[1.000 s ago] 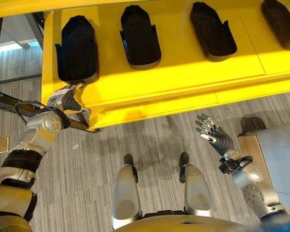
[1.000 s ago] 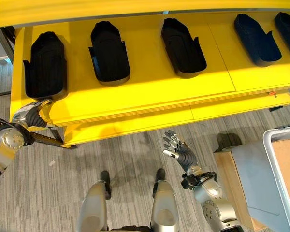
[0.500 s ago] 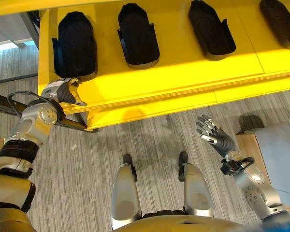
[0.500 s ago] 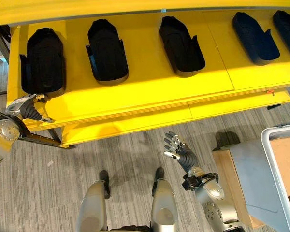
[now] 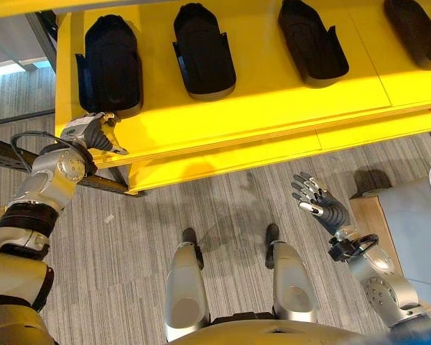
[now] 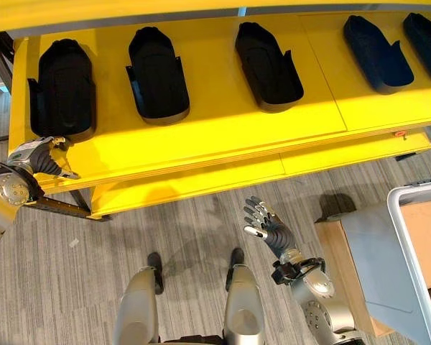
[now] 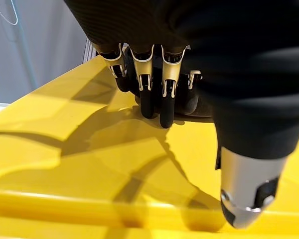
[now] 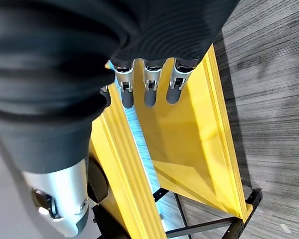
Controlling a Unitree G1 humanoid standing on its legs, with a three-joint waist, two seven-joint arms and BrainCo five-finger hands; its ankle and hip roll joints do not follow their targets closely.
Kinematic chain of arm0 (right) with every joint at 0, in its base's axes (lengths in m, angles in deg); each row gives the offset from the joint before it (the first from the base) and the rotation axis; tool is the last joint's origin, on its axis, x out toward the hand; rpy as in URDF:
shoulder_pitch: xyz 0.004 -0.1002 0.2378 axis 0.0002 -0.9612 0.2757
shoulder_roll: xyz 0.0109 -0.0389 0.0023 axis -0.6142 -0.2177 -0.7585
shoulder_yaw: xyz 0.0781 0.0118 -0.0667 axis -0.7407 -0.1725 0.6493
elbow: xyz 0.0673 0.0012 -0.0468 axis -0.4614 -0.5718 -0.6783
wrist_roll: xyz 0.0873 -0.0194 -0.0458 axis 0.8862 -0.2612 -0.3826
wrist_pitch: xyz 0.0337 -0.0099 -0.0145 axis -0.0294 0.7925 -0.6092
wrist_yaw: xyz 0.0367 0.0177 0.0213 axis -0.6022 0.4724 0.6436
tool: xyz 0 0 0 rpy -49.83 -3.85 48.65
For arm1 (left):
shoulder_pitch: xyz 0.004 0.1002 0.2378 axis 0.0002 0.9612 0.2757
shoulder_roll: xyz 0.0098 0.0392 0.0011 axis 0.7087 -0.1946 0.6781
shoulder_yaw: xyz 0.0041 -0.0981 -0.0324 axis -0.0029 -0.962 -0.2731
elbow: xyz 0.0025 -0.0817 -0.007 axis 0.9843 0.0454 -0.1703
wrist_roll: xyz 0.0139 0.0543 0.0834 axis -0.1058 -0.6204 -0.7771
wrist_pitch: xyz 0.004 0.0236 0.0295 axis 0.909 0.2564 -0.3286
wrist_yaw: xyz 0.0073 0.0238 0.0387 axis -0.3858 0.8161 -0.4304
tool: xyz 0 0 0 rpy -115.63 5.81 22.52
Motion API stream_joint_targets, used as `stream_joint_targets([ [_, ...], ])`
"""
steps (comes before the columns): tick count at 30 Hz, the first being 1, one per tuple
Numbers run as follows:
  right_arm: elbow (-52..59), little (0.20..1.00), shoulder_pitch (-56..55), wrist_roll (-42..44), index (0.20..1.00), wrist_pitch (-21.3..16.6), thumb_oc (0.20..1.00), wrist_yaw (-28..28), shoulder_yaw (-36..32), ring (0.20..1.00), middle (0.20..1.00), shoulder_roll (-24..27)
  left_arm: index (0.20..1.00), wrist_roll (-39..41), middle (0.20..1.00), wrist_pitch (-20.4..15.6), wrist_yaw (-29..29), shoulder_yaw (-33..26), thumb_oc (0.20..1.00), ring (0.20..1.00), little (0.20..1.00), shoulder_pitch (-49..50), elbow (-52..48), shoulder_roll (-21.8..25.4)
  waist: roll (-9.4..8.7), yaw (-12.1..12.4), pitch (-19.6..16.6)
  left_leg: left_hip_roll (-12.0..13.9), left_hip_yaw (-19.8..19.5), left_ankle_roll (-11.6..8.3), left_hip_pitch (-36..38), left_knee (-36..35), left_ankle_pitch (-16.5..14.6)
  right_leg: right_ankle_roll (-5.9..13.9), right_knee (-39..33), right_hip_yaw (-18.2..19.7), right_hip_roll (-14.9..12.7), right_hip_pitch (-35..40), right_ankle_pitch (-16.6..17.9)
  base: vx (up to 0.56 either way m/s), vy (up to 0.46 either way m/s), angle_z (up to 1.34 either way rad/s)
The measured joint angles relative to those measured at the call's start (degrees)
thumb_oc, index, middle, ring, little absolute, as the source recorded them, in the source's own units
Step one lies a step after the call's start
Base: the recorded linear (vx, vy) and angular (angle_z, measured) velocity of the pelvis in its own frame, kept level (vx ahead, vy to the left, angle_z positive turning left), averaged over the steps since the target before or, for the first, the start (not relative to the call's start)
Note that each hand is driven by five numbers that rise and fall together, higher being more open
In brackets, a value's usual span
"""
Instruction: Move parts from the plastic box to the shelf.
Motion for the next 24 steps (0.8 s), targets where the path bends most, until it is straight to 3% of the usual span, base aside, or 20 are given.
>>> stream_joint_targets([
  [18, 0.1, 1.0, -0.2, 0.5, 1.0, 0.0, 1.0, 0.5, 0.0, 1.0, 1.0, 0.0, 1.0, 2.1, 1.0, 0.0, 0.0, 1.7, 1.0, 1.0, 1.0, -3.9, 3.1, 0.3, -0.23, -0.7, -0.1, 0.6, 0.1, -0.18, -0.1, 0.5, -0.1, -0.1, 0.5, 0.7, 0.7, -0.4, 0.0, 0.0, 0.0, 0.0],
  [21, 0.1, 1.0, -0.3, 0.5, 1.0, 0.1, 1.0, 0.6, -0.2, 1.0, 1.0, 0.0, 1.0, 2.2, 1.0, 0.0, -0.1, 0.6, 1.0, 1.0, 1.0, -1.4, -0.4, 0.6, -0.23, -0.7, -0.1, 0.7, 0.1, -0.18, -0.1, 0.6, -0.2, -0.11, 0.5, 0.7, 0.7, -0.4, 0.0, 0.0, 0.0, 0.0],
  [24, 0.2, 1.0, -0.2, 0.5, 1.0, 0.2, 1.0, 0.7, -0.7, 1.0, 1.0, 0.0, 1.0, 4.2, 1.0, -0.2, -0.8, -5.8, 1.0, 1.0, 1.0, 6.8, -8.7, 0.9, -0.26, -0.5, 0.0, 0.7, 0.1, -0.18, 0.0, 0.5, -0.2, -0.14, 0.7, 0.7, 0.7, -0.3, -0.1, 0.0, 0.0, 0.0],
])
